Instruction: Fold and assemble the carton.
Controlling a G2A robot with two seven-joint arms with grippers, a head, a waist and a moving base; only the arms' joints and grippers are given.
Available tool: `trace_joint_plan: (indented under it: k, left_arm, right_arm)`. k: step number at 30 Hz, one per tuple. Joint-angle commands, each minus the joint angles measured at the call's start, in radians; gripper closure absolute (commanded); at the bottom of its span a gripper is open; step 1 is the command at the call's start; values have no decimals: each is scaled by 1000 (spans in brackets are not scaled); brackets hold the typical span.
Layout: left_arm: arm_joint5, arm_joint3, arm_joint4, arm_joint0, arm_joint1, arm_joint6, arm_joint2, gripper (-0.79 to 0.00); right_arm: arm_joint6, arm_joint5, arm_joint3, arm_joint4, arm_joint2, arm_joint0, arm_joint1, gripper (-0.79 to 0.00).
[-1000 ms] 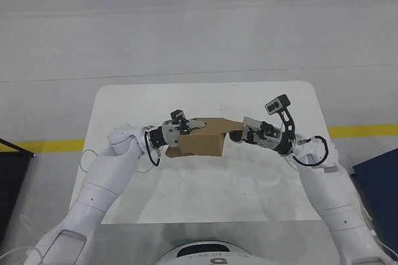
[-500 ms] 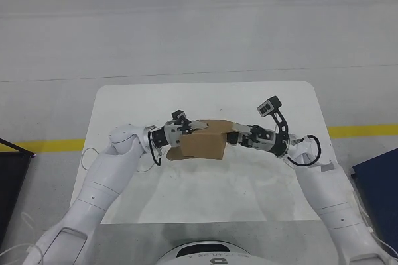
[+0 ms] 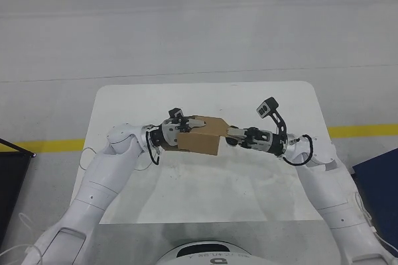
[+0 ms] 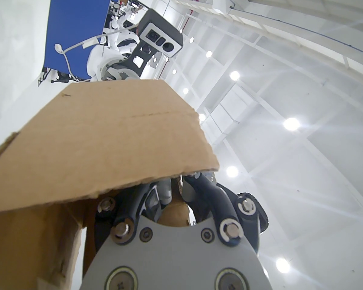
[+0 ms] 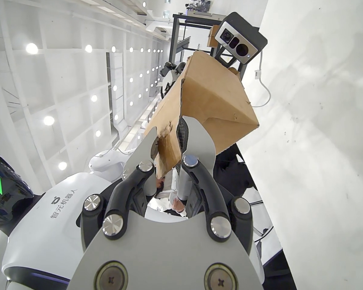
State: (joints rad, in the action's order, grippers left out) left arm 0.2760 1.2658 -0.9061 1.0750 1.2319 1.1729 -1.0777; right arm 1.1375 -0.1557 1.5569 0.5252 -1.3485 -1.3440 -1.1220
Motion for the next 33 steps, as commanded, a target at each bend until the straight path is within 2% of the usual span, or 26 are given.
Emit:
trace_joint_plan:
  k: [1,6,9,11,16,18,23,28,33]
  left_arm:
    - [1,0,-3,1,0,1,-1,0]
    - [-5,0,-6,0,-1,-1,-2,0]
    - [-10,1,-8,1,-1,-5,-3,0]
    - [-13,3,-11,2,0,-8,-1,0]
    - [-24,4,6,1,1,-27,11,0]
    - [-28,4,12,0,1,-33,12,0]
    - [-35,8,12,3,0,-38,9,0]
    - [-36,15,7,6,1,-35,13,0]
    - [-38,13,3,6,2,-34,18,0]
  right_arm:
    - [1,3,3,-14,-8,-4,3,-175]
    - [6,12,15,-39,-29,-16,12,-212]
    - [-2,2,29,-71,-41,-23,17,-332]
    - [-8,-16,47,-117,-46,-34,21,-376]
    - [-59,-39,99,-218,-50,-71,28,-391]
    - [-74,-42,118,-246,-49,-83,30,-517]
    - [-98,-43,151,-295,-50,-107,35,-634]
    - [-121,-33,165,-320,-39,-113,37,-677]
    - [-140,-27,161,-325,-31,-108,38,-662]
